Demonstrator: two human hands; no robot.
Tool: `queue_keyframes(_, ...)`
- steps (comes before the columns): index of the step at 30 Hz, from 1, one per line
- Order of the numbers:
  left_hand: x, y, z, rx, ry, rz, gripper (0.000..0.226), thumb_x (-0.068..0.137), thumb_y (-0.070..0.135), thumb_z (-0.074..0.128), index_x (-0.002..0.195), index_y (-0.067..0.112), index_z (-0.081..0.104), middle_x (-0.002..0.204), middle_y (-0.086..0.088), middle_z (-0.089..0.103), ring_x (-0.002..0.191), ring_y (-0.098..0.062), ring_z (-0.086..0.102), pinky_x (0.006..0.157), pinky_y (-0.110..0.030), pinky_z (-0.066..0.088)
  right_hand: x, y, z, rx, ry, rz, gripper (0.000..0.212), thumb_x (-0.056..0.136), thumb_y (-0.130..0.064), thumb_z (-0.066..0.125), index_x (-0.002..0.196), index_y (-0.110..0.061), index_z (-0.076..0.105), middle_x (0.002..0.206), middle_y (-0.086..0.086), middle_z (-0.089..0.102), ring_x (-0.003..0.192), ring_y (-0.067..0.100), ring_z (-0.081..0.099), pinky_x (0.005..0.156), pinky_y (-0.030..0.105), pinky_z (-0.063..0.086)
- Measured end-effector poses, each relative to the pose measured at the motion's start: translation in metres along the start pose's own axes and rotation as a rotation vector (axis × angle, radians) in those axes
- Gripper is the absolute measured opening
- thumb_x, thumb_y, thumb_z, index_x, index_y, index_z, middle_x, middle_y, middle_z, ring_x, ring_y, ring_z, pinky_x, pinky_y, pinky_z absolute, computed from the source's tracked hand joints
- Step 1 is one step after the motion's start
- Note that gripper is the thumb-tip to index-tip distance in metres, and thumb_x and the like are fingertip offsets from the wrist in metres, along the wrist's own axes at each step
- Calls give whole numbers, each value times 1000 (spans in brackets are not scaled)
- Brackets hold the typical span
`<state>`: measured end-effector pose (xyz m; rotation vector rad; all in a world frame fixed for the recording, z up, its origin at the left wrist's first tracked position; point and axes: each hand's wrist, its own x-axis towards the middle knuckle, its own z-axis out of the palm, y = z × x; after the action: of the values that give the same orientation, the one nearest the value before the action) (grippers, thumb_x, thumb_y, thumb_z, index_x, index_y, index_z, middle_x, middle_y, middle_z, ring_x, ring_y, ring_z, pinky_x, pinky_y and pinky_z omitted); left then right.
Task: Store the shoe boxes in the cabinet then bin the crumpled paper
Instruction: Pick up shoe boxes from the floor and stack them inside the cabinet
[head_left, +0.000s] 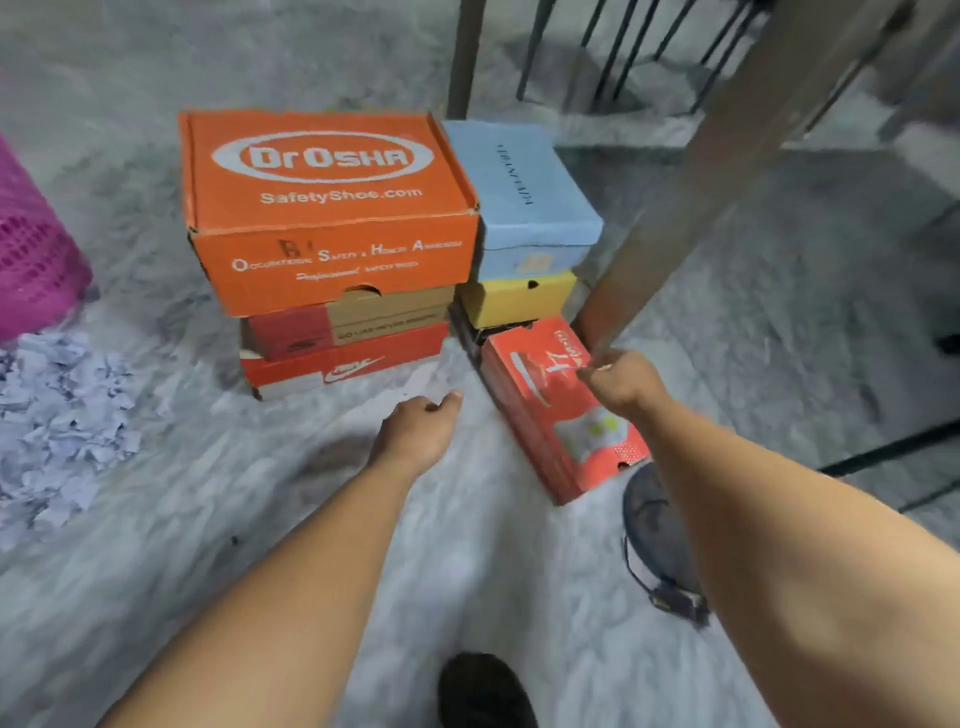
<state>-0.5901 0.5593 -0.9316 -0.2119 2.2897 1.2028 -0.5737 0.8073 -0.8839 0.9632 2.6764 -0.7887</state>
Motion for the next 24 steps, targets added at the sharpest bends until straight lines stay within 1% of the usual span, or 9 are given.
queue_keyframes(3, 36, 15, 54, -13, -98, -23, 46, 98, 47, 55, 64, 16, 48, 64, -9, 48, 70, -33, 52, 75, -43, 55, 45, 44, 5, 34, -28, 112, 49, 90, -38, 71, 127, -6, 65, 126, 20, 69, 116, 34, 65, 95, 35, 50)
queue_keyframes(5, 55, 17, 94, -150, -214, -96, 31, 96, 43, 62, 108, 14, 66, 103, -17, 64, 100, -34, 62, 88, -42, 56, 72, 74, 27, 86, -79, 184, 89, 79, -53, 79, 148, -10, 43, 140, 18, 58, 124, 35, 60, 104, 39, 50)
queue_keyframes(7, 64, 19, 131, -362, -349, -182, 57, 94, 41, 68, 144, 26, 46, 135, -1, 59, 120, -22, 57, 94, -41, 52, 91, 103, 52, 108, -124, 204, 114, 64, -62, 86, 152, -14, 32, 144, 17, 50, 128, 36, 56, 107, 43, 49)
queue_keyframes(9, 75, 10, 156, -458, -401, -147, 57, 88, 45, 72, 138, 34, 47, 127, 9, 66, 111, -13, 63, 86, -37, 55, 100, 119, 71, 32, -153, 141, 112, 59, -68, 86, 147, -16, 41, 141, 15, 51, 131, 34, 53, 107, 41, 48)
queue_keyframes(13, 79, -20, 157, -437, -111, -175, 74, 66, 70, 74, 124, 27, 54, 125, 1, 69, 109, -24, 69, 94, -48, 58, 86, 123, 80, 17, -301, 77, 94, 64, -58, 90, 133, -15, 44, 127, 4, 60, 115, 28, 61, 87, 38, 53)
queue_keyframes(16, 52, -48, 107, -377, -125, -293, 53, 79, 63, 73, 115, 26, 63, 112, -1, 73, 97, -24, 70, 87, -43, 62, 61, 93, 92, -2, -515, 64, 84, 61, -49, 93, 121, -22, 41, 116, -2, 60, 104, 26, 63, 81, 47, 59)
queue_keyframes(18, 30, -79, 62, -356, -193, -424, 73, 69, 61, 83, 127, 23, 58, 124, -8, 68, 102, -27, 69, 81, -40, 63, 40, 63, 110, -41, -626, -29, 74, 63, -41, 91, 116, -25, 43, 113, 0, 62, 100, 26, 65, 78, 48, 61)
queue_keyframes(21, -11, -135, -18, -410, -276, -562, 101, 53, 45, 97, 138, 15, 53, 143, -22, 53, 110, -32, 69, 78, -38, 64, 8, 2, 148, -54, -761, -182, 61, 58, -32, 86, 106, -26, 49, 103, 0, 70, 81, 22, 64, 58, 35, 55)
queue_keyframes(24, -65, -187, -89, -508, -228, -607, 73, 64, 30, 96, 127, 14, 61, 144, -23, 49, 107, -33, 73, 91, -43, 61, -36, -76, 183, -99, -906, -322, 54, 62, -29, 80, 108, -28, 53, 101, -3, 75, 79, 23, 63, 56, 34, 51)
